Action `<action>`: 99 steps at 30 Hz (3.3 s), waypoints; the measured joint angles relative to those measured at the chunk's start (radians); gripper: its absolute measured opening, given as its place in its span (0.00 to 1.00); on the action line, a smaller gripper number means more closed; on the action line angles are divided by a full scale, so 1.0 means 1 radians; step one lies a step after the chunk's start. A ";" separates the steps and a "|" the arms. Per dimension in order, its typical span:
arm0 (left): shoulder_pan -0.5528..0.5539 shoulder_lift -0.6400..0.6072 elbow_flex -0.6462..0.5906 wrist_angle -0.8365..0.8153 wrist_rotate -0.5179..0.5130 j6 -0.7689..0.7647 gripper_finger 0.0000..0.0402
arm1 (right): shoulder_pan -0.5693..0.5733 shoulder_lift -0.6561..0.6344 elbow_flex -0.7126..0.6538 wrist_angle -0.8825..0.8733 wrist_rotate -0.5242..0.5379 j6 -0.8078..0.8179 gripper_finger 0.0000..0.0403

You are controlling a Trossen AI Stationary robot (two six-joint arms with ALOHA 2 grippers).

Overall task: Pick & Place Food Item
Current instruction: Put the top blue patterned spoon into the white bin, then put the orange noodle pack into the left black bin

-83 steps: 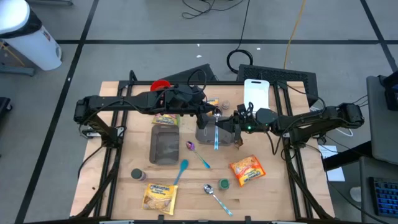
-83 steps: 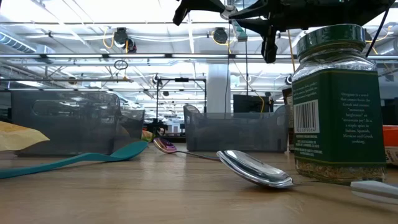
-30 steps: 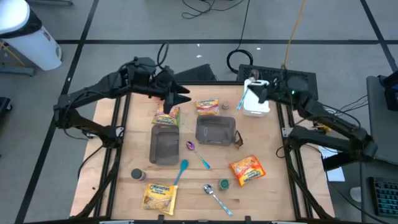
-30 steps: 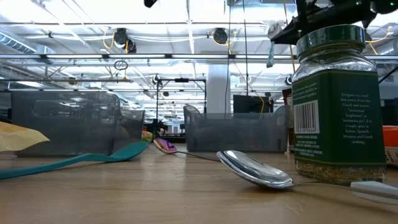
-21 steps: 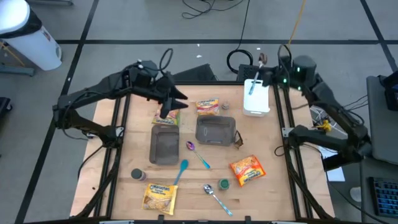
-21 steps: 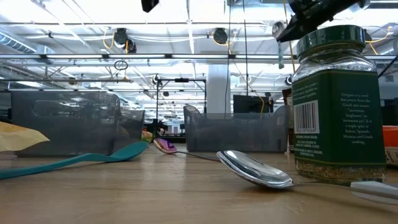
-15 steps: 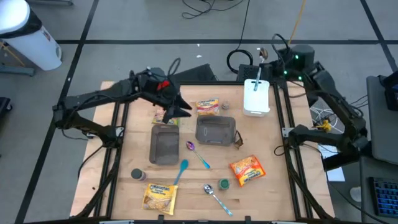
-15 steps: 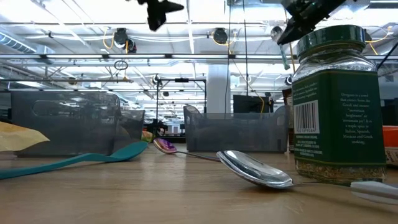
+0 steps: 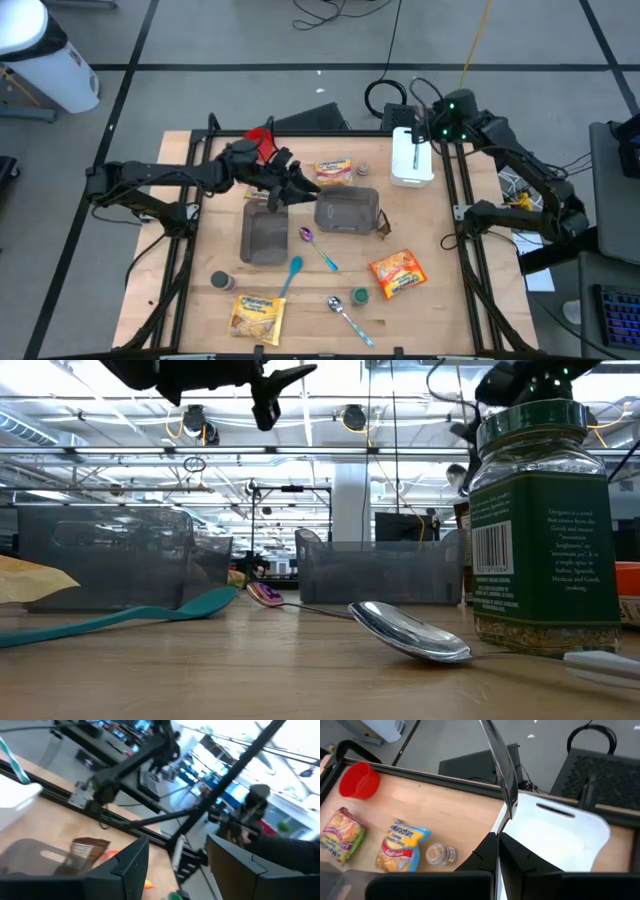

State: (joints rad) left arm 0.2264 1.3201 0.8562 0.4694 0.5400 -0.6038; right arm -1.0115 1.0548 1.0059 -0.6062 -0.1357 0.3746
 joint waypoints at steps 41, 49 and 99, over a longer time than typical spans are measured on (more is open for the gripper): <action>0.044 0.000 0.000 0.006 -0.158 -0.004 0.52 | -0.023 -0.060 -0.601 0.603 0.030 0.482 0.00; 0.044 0.000 0.000 0.002 -0.169 -0.003 0.52 | -0.023 -0.036 -0.627 0.601 0.030 0.482 0.00; 0.078 0.000 0.001 -0.002 -0.162 -0.002 0.52 | -0.043 0.030 -0.645 0.662 0.061 0.559 0.31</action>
State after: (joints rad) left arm 0.3045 1.3199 0.8574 0.4675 0.3779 -0.6060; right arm -1.0542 1.0847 0.3607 0.0563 -0.0742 0.9337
